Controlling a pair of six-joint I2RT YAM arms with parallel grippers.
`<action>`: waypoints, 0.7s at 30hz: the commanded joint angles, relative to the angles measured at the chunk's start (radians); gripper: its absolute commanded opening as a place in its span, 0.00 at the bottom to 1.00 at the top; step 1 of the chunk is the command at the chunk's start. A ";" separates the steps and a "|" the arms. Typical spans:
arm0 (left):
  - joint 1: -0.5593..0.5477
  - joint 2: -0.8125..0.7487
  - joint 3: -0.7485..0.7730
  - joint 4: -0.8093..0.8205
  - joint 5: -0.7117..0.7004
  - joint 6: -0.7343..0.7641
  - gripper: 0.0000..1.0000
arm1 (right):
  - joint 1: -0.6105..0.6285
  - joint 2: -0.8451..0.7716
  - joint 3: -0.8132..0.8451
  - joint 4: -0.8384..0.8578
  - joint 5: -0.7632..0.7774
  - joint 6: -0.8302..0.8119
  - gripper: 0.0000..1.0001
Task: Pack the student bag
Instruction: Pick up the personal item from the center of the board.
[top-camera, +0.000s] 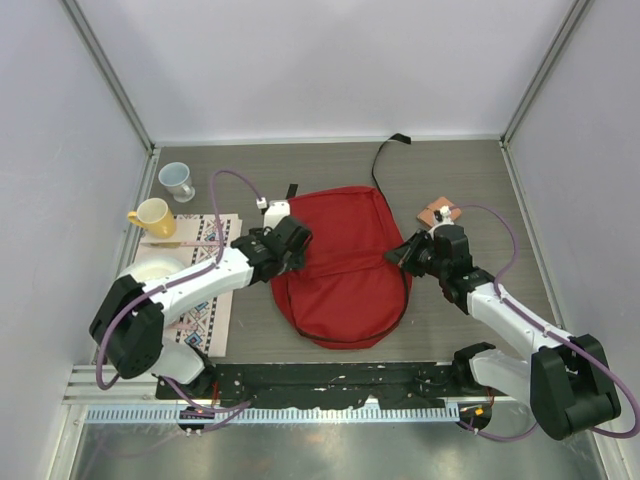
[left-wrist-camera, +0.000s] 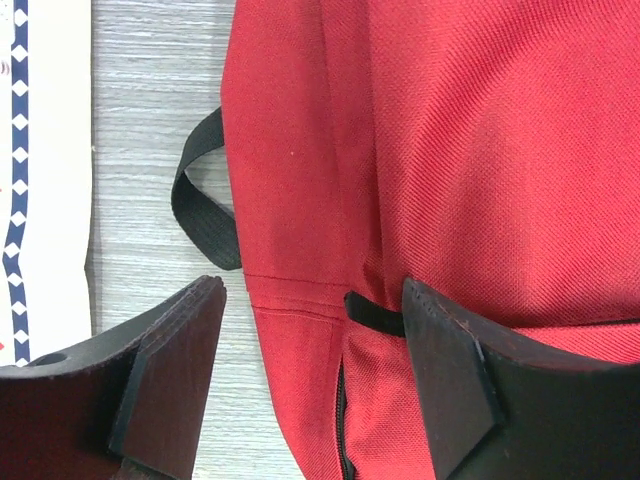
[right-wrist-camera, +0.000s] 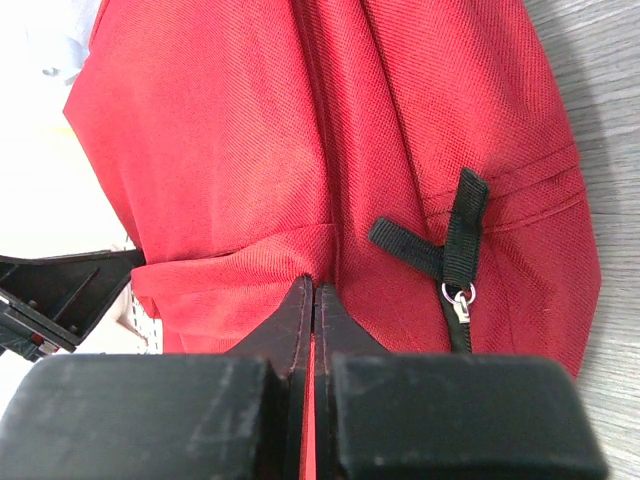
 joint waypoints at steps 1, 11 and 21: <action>0.008 -0.050 -0.011 -0.035 -0.030 -0.045 0.78 | -0.009 -0.009 0.023 -0.008 0.025 -0.019 0.01; 0.016 -0.180 -0.020 -0.044 -0.079 -0.048 0.91 | -0.009 -0.116 0.081 -0.159 0.089 -0.074 0.56; 0.018 -0.249 -0.007 -0.029 -0.069 -0.013 1.00 | -0.007 -0.017 0.299 -0.271 0.052 -0.240 0.66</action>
